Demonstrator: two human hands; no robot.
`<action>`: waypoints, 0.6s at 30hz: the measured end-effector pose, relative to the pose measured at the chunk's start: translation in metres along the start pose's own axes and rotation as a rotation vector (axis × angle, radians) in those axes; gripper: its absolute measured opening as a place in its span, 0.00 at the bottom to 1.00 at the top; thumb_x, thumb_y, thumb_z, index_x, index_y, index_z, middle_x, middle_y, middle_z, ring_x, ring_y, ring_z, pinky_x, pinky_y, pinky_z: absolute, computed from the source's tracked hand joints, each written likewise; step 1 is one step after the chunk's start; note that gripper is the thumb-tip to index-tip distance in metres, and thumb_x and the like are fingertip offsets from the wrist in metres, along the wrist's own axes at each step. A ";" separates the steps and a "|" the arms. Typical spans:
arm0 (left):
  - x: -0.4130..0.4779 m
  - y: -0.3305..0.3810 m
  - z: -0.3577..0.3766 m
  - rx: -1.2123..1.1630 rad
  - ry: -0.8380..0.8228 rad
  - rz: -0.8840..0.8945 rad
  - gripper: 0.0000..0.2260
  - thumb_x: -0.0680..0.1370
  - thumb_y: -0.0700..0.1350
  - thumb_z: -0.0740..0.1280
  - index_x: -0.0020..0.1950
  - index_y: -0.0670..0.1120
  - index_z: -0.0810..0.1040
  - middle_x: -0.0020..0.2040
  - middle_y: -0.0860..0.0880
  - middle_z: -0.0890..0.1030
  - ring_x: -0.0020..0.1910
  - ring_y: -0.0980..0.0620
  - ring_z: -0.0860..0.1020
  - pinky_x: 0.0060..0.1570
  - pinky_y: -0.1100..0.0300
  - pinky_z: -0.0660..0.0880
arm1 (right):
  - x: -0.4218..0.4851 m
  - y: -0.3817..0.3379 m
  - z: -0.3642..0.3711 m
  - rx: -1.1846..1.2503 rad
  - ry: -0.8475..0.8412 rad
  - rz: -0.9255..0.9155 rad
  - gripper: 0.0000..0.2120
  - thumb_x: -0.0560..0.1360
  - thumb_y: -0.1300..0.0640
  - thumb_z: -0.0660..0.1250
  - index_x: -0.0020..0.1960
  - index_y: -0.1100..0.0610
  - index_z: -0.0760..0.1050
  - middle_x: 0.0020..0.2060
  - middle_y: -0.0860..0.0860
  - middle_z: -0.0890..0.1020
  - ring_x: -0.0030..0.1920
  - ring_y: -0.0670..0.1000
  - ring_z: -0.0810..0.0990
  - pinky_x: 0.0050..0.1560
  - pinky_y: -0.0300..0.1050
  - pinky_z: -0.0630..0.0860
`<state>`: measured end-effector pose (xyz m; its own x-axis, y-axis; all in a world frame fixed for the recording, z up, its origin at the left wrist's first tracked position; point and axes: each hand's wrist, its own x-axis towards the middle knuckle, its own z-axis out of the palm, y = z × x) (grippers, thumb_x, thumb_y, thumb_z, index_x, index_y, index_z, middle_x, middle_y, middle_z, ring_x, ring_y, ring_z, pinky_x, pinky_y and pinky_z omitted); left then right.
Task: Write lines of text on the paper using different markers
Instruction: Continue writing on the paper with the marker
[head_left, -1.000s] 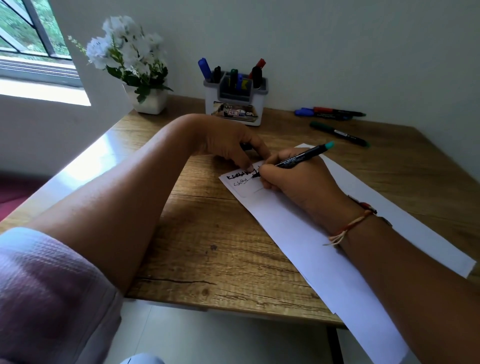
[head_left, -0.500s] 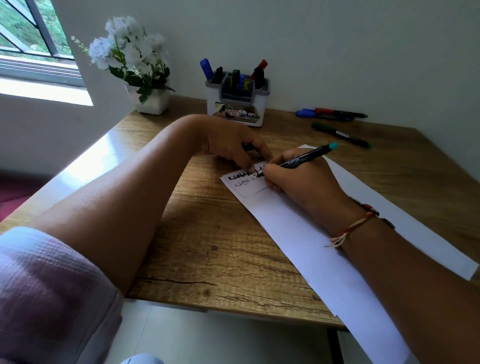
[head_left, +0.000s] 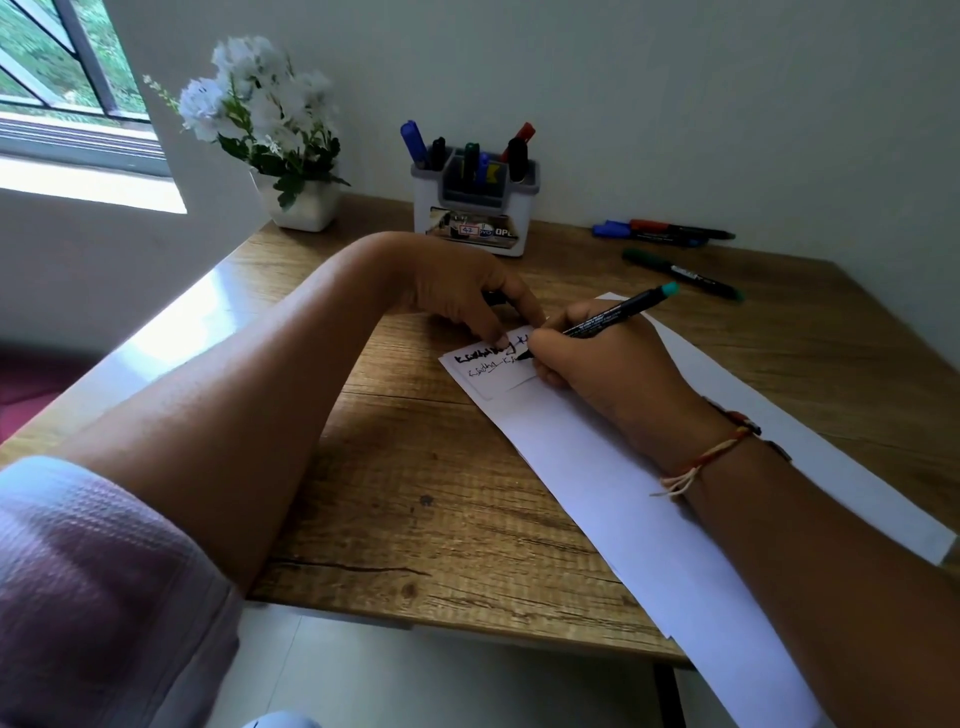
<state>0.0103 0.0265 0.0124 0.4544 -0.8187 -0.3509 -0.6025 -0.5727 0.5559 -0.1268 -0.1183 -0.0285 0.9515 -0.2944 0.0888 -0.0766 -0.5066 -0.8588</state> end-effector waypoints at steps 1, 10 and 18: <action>0.000 0.000 0.000 -0.003 0.004 0.005 0.18 0.77 0.42 0.71 0.58 0.65 0.76 0.55 0.63 0.76 0.54 0.61 0.75 0.52 0.64 0.69 | 0.001 0.000 0.000 0.016 0.005 0.015 0.08 0.71 0.52 0.70 0.42 0.56 0.83 0.33 0.53 0.86 0.35 0.48 0.84 0.46 0.51 0.83; 0.000 -0.001 0.002 -0.043 0.011 0.011 0.19 0.76 0.42 0.71 0.55 0.67 0.76 0.58 0.61 0.76 0.55 0.60 0.75 0.50 0.65 0.69 | 0.002 0.003 0.000 0.048 0.031 0.019 0.06 0.72 0.54 0.71 0.42 0.56 0.82 0.32 0.53 0.85 0.33 0.48 0.83 0.39 0.44 0.82; 0.001 -0.001 0.002 -0.032 0.010 0.010 0.18 0.77 0.42 0.71 0.55 0.67 0.76 0.54 0.66 0.75 0.52 0.65 0.74 0.52 0.65 0.67 | 0.001 0.003 -0.001 0.022 0.027 0.001 0.06 0.71 0.53 0.70 0.42 0.55 0.82 0.32 0.53 0.85 0.32 0.46 0.82 0.36 0.38 0.80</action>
<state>0.0106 0.0265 0.0101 0.4550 -0.8238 -0.3381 -0.5859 -0.5629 0.5830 -0.1264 -0.1211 -0.0300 0.9429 -0.3172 0.1013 -0.0707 -0.4880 -0.8700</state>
